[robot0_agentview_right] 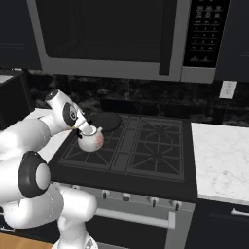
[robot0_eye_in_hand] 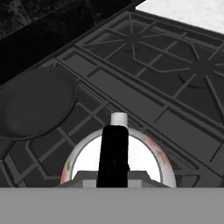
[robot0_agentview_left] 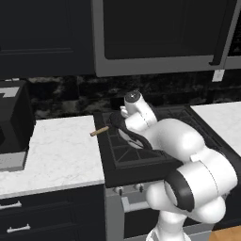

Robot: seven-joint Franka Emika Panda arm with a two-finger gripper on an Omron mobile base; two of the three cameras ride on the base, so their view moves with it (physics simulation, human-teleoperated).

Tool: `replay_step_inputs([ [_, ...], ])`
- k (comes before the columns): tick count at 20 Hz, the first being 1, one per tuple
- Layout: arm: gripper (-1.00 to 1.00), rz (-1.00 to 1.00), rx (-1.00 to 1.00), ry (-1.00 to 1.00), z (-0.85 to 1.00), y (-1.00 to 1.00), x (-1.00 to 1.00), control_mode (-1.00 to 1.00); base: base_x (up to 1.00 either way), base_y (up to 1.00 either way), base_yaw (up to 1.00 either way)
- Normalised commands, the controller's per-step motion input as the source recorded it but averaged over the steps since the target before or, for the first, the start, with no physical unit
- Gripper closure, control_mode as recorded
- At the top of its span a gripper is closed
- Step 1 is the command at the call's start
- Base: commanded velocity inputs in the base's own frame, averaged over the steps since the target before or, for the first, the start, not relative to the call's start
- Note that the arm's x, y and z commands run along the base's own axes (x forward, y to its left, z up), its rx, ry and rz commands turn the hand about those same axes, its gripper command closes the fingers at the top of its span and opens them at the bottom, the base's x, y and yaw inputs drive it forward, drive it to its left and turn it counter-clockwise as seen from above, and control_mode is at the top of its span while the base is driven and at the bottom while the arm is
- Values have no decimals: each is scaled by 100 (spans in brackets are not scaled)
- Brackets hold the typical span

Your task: Pick the kettle from the counter and place it on a stove burner. Then turn the burner on.

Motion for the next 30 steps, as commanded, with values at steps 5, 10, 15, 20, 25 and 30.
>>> replay_step_inputs([
  [5,100,0,0,0,-42,8,12,-100,0,0,0],
  [10,100,0,0,0,-18,7,8,-100,0,0,0],
  [15,100,-2,-1,-19,-3,-1,32,-100,0,0,0],
  [20,100,-1,0,-1,-1,0,8,-100,0,0,0],
  [25,100,0,-2,0,-8,0,1,-100,0,0,0],
  [30,-100,0,0,0,0,0,0,-100,0,0,0],
])
